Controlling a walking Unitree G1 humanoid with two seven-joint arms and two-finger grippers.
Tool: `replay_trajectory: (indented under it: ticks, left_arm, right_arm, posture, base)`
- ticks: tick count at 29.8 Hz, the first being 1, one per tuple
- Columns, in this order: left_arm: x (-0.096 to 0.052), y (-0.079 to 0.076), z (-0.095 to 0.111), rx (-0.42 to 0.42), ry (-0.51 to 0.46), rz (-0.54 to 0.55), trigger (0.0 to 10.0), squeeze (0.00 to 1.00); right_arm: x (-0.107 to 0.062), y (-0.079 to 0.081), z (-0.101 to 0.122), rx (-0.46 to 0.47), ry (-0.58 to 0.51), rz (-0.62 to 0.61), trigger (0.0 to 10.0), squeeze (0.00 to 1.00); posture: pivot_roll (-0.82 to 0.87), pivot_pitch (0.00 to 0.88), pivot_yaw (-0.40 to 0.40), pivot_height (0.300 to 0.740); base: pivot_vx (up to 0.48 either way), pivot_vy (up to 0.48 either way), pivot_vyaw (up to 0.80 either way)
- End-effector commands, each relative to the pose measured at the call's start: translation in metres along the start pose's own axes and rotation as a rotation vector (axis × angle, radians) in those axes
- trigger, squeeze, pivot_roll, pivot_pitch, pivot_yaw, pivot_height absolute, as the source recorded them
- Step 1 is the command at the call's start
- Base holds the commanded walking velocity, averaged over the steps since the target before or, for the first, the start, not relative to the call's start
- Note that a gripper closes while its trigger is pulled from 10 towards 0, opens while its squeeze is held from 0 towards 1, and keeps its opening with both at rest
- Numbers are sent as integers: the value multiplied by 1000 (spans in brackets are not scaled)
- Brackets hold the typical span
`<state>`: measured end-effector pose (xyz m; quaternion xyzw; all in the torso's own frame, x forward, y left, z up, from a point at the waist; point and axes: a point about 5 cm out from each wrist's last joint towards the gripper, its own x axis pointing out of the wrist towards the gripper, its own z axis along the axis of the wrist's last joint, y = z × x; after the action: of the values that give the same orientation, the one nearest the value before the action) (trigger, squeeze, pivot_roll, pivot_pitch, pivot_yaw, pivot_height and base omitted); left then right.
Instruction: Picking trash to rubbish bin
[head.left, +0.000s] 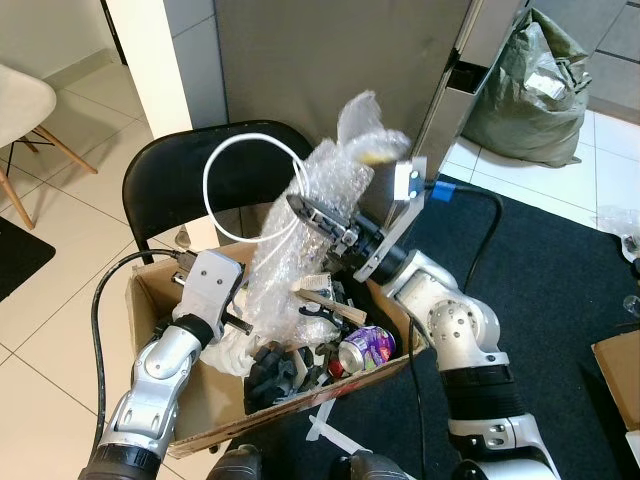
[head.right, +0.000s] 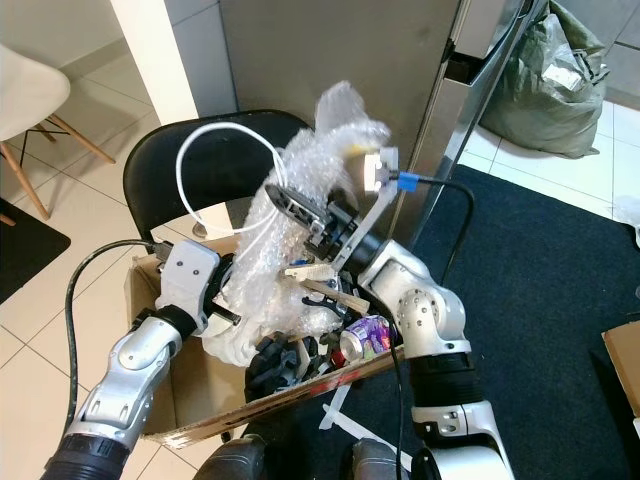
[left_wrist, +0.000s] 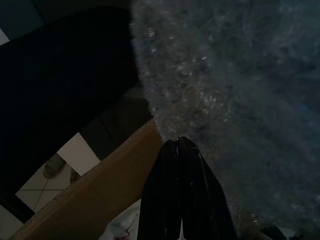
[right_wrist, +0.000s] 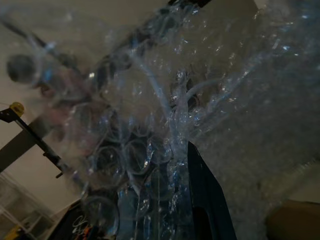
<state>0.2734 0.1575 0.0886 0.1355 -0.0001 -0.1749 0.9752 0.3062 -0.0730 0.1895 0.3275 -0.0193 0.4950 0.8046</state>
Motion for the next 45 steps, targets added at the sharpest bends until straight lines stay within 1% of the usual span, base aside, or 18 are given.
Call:
replay_trajectory:
  ticks: [1,6,8,10,13,14,16,17,20,22,28,31,37,38,41,42,44,45]
  left_arm:
    - [-1,-5,-2,-3,9,-20,10000,0]
    - [-2,-5,-1,0,8,-24,10000,0]
    - [-2,-5,-1,0,8,-26,10000,0]
    - [-2,-5,-1,1,4,-30,10000,0]
    - [-2,-6,0,-2,-4,-38,10000,0]
    - [-2,-6,0,-2,-4,-38,10000,0]
    - [-4,-6,1,-2,-17,-50,10000,0]
    - [-4,-6,1,-2,-17,-50,10000,0]
    - [-5,-7,2,3,-26,-66,10000,0]
    - [-5,-9,4,15,-35,-86,10000,0]
    - [-5,-10,5,20,-41,-101,10000,0]
    - [-4,-11,6,20,-44,-105,10000,0]
    - [-3,-11,6,20,-45,-105,10000,0]
    - [-4,-10,5,24,-36,-97,10000,0]
    - [-6,0,-8,43,61,-16,10000,0]
    - [-6,0,-8,43,61,-16,10000,0]
    - [-9,12,-22,95,169,73,10000,0]
    - [-9,12,-22,95,169,73,10000,0]
  right_arm:
    - [0,2,4,15,-20,7,10000,0]
    - [7,11,15,41,-53,39,10000,0]
    - [7,8,6,9,13,31,10000,0]
    - [4,2,-10,-48,120,-5,10000,0]
    - [-5,-11,-44,-228,347,-71,10000,0]
    - [-5,-11,-44,-228,347,-71,10000,0]
    - [-13,-24,-69,-356,489,-132,10000,0]
    - [-13,-24,-69,-356,489,-132,10000,0]
    - [-22,-35,-89,-410,580,-176,10000,0]
    - [-28,-46,-101,-425,634,-256,10000,0]
    - [-28,-55,-108,-434,677,-331,10000,0]
    - [-21,-60,-110,-499,685,-390,10000,0]
    - [-13,-67,-107,-552,644,-479,10000,0]
    - [-10,-67,-105,-532,613,-494,10000,0]
    - [2,-62,-94,-431,485,-475,10000,0]
    - [2,-62,-94,-431,485,-475,10000,0]
    - [5,-62,-87,-406,439,-471,10000,0]
    - [5,-62,-87,-406,439,-471,10000,0]
  posture:
    - [86,89,-48,740]
    - [84,83,-48,740]
    - [84,80,-50,740]
    - [84,78,-52,740]
    - [85,74,-53,740]
    - [85,74,-53,740]
    - [86,69,-56,740]
    - [86,69,-56,740]
    - [89,67,-56,740]
    - [93,63,-56,740]
    - [91,55,-56,740]
    - [90,56,-55,740]
    - [93,58,-58,740]
    - [97,64,-61,740]
    - [97,68,-63,740]
    - [97,68,-63,740]
    - [94,72,-64,740]
    - [94,72,-64,740]
  base:
    - [0,0,0]
    - [0,0,0]
    - [0,0,0]
    - [0,0,0]
    - [0,0,0]
    - [0,0,0]
    - [0,0,0]
    - [0,0,0]
    - [0,0,0]
    - [0,0,0]
    - [0,0,0]
    - [0,0,0]
    - [0,0,0]
    - [0,0,0]
    - [0,0,0]
    - [0,0,0]
    - [0,0,0]
    - [0,0,0]
